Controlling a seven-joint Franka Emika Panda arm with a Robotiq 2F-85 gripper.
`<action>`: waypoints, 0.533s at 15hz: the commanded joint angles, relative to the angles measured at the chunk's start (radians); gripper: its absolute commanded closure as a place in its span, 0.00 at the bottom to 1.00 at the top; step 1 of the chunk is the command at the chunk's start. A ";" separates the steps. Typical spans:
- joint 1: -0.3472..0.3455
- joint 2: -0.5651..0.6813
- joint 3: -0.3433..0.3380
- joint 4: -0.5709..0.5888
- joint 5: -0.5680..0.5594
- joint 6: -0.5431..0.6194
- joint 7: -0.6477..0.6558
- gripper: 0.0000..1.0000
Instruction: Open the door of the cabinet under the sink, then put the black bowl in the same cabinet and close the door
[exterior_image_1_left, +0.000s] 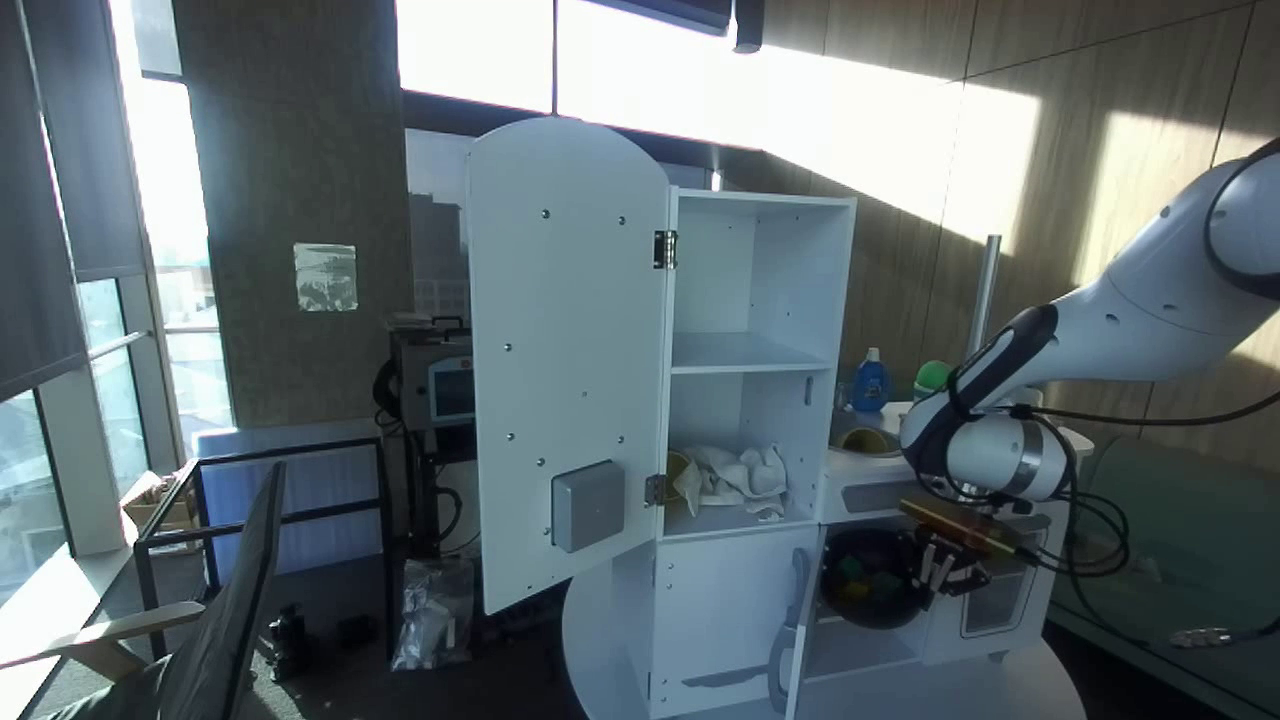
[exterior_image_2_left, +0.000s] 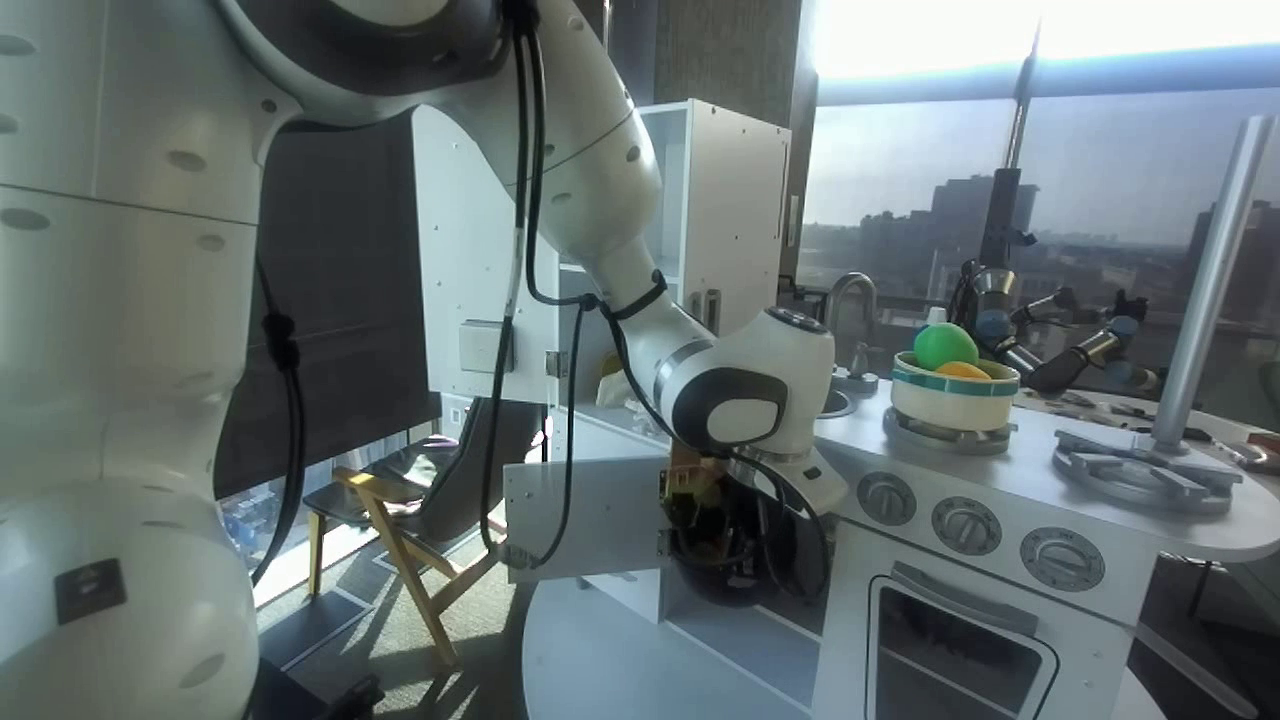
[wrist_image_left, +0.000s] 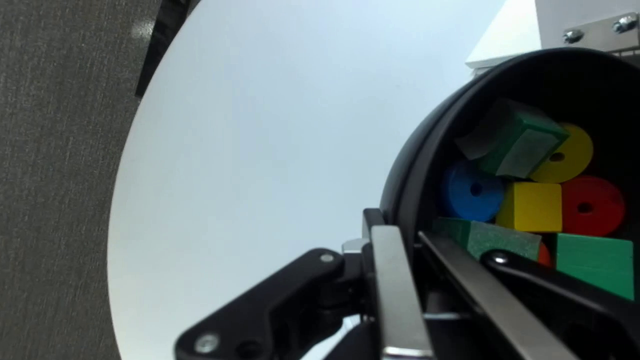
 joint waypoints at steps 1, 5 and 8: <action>0.017 0.024 0.002 0.043 0.061 0.028 0.035 0.96; 0.024 0.040 0.001 0.054 0.086 0.057 0.045 0.80; 0.027 0.045 0.002 0.058 0.090 0.067 0.043 0.56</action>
